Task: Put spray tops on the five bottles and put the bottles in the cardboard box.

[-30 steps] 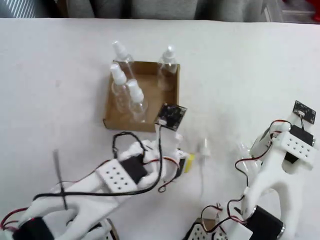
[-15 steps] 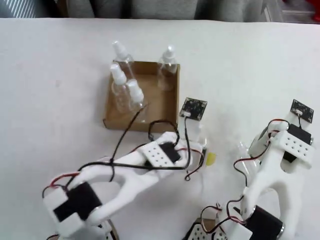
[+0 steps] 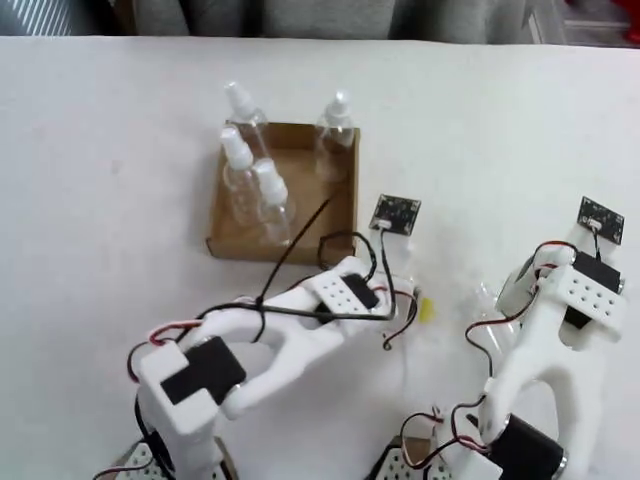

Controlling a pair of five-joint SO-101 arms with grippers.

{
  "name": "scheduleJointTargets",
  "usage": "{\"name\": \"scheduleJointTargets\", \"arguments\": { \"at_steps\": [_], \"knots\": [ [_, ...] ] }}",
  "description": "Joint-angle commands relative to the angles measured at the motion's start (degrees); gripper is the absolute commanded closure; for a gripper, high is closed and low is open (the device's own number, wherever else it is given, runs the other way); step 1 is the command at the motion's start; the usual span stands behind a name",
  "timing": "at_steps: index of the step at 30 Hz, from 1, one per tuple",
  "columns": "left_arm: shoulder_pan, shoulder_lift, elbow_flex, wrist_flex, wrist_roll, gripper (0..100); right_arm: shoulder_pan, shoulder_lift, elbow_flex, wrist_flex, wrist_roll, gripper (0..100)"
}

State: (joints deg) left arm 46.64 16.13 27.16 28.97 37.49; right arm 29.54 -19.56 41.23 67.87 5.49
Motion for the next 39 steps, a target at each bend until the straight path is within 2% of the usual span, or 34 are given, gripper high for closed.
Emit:
{"name": "scheduleJointTargets", "arguments": {
  "at_steps": [1,5,11,13,16,19,21,27,35,39],
  "knots": [
    [-0.92,1.63,-5.71,0.53,0.53,75,-0.4,-0.75,0.09,-0.57,0.79,95.4],
    [-2.24,4.79,-10.02,2.99,3.16,75,-0.4,-0.66,0.09,-0.75,0.79,95.4],
    [-2.51,7.96,-14.51,8.79,3.34,76,-0.31,-0.57,0.09,-0.75,0.79,95.4],
    [-2.15,8.04,-14.59,9.14,2.9,82,-0.31,-0.57,0.09,-0.75,0.88,95.4],
    [-1.98,7.96,-14.51,9.14,2.64,99,-0.31,-0.57,0.09,-0.84,0.88,95.4],
    [-1.98,7.78,-14.42,9.67,1.05,95,-0.22,-0.57,0.09,-0.84,0.88,95.4],
    [-1.98,7.78,-14.33,10.64,0.7,98,-0.22,-0.57,0.09,-0.84,0.88,95.4],
    [-2.07,4.0,-12.75,14.51,0.35,98,-0.31,-0.57,0.09,-0.84,0.7,95.4],
    [-1.98,-14.29,2.02,14.33,-10.55,98,-1.01,-0.66,0.09,-0.84,0.53,95.4],
    [-2.77,-22.29,10.2,14.42,-17.58,98,-3.74,-0.66,0.09,-0.84,0.53,95.2]
  ]
}}
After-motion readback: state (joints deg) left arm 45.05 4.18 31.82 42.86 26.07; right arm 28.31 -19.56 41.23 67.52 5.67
